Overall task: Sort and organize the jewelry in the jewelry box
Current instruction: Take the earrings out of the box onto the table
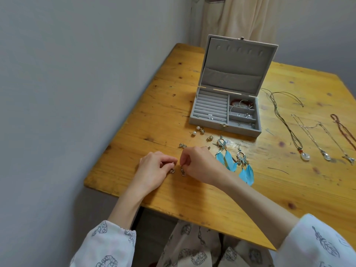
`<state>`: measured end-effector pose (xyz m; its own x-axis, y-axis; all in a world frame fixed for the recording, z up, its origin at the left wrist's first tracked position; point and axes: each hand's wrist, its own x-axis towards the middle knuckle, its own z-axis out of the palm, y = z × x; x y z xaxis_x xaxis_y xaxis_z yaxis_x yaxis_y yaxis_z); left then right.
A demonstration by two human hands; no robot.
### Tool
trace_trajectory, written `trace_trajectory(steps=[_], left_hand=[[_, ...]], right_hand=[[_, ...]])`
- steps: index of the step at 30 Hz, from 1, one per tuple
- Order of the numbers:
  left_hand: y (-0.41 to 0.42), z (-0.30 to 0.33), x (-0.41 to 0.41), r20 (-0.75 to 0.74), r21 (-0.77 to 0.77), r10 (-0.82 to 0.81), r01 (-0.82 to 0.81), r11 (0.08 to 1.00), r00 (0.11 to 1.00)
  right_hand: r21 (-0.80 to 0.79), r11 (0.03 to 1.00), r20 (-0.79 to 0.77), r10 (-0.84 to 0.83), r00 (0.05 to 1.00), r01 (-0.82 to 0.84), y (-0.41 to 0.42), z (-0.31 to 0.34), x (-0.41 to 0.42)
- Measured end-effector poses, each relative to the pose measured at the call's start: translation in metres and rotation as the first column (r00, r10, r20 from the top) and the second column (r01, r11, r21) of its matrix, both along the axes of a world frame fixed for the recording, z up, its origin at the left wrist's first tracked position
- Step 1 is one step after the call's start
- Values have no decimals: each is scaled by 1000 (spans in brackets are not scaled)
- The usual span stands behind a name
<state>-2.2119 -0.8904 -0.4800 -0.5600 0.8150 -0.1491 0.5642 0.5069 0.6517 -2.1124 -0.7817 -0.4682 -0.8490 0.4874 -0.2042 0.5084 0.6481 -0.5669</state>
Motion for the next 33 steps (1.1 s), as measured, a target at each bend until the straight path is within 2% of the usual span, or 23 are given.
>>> trace_trajectory(steps=[8, 12, 20, 25, 29, 33], left_hand=[[4, -4, 1, -2, 15, 44, -44, 999, 999], [5, -2, 3, 20, 69, 78, -79, 994, 997], [4, 3, 1, 41, 91, 75, -78, 993, 996], [7, 4, -4, -9, 76, 60, -60, 995, 998], [26, 14, -14, -45, 119, 55, -49, 992, 997], [66, 27, -18, -90, 120, -65, 75, 990, 994]], right_hand=[[-44, 997, -63, -64, 996, 61, 1, -8, -1], [-66, 995, -99, -84, 992, 77, 2, -11, -1], [-107, 987, -150, -139, 979, 123, 14, -3, 6], [-193, 967, -214, -209, 954, 169, 36, 6, 14], [-129, 964, -256, -259, 931, 233, 69, 13, 20], [-32, 952, -286, -299, 910, 303, 104, 17, 21]])
